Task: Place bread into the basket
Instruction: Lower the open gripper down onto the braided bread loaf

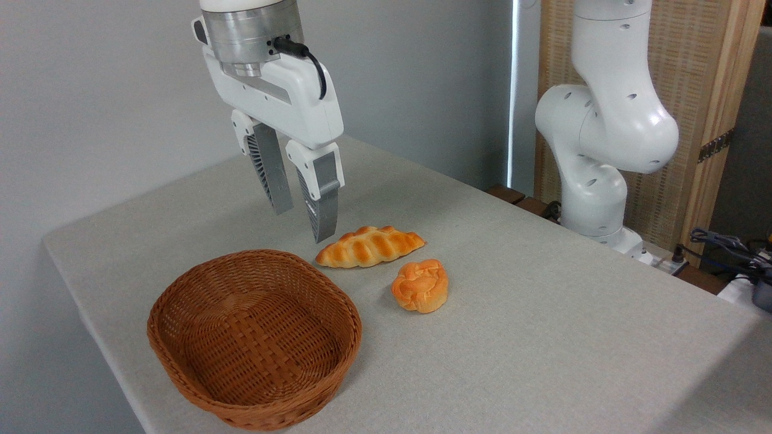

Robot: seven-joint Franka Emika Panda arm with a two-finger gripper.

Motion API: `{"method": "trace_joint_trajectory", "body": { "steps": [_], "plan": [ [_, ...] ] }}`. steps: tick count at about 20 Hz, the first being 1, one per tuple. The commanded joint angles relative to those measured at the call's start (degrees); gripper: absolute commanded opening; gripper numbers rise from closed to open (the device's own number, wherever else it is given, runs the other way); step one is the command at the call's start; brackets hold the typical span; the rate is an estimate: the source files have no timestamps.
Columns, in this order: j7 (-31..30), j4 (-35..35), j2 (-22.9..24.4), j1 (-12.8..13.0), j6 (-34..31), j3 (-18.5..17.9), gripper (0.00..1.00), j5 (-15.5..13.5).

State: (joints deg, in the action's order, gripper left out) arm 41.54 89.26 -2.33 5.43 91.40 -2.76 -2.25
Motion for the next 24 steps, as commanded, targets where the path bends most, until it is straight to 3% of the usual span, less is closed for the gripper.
{"method": "trace_joint_trajectory", "body": {
  "steps": [1, 15, 20, 24],
  "plan": [
    [-1.2, 0.1, 0.7, 0.5, 0.4, 0.0, 1.00, -0.1],
    [-1.3, 1.4, 1.4, 0.5, 0.4, 0.4, 1.00, -0.2],
    [-1.0, 7.0, 5.0, 0.7, 2.5, 1.3, 1.00, -1.1],
    [-0.9, 14.2, 9.6, 2.7, 6.1, 1.3, 1.00, -1.1]
  ]
}}
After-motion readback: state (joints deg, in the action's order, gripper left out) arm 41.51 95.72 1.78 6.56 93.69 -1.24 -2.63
